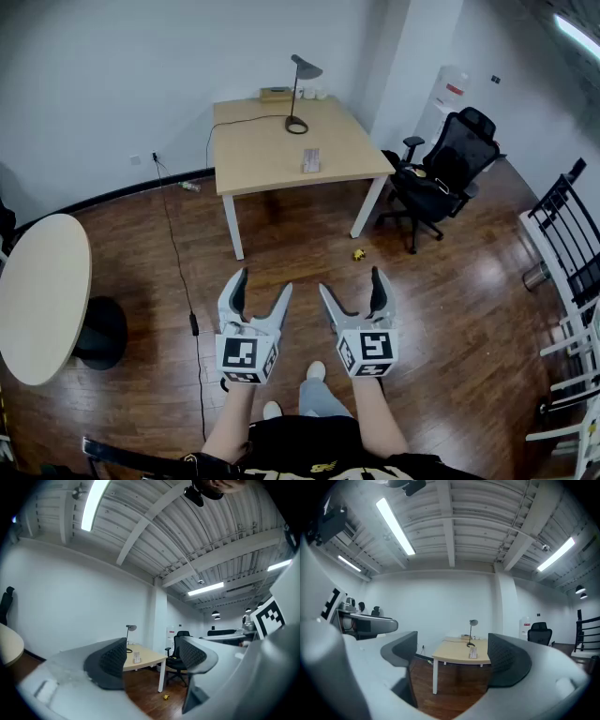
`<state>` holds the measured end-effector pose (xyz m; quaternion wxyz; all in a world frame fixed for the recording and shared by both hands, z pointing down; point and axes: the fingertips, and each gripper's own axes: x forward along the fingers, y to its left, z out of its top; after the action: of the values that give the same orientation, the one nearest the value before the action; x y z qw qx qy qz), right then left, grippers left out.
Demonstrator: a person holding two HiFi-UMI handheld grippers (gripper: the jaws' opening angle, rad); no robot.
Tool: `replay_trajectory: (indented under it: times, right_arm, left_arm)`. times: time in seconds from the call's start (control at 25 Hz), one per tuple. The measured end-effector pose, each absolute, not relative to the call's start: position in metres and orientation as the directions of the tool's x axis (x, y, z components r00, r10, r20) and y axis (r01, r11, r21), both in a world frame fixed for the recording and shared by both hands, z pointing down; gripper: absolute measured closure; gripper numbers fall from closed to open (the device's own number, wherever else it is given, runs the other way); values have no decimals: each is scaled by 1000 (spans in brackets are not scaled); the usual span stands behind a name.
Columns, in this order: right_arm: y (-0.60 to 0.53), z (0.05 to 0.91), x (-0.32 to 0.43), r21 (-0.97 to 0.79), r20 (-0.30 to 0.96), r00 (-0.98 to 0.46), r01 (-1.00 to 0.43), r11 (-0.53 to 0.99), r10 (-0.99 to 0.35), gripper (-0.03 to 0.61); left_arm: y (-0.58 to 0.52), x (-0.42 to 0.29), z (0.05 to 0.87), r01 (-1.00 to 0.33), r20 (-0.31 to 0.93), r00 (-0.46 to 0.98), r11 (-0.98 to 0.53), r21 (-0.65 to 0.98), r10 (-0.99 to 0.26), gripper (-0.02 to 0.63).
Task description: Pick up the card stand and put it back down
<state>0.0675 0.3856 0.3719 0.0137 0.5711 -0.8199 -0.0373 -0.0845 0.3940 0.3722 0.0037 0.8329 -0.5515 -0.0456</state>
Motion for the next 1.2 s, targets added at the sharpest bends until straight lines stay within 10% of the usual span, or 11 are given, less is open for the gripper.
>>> replay_trajectory:
  times: [1.2]
  right_arm:
    - [40,385,118,82,-46,-418,-907,414,-907,118]
  left_arm:
    - [59,-34,406,-953,3,303,-303,-7,-953,275]
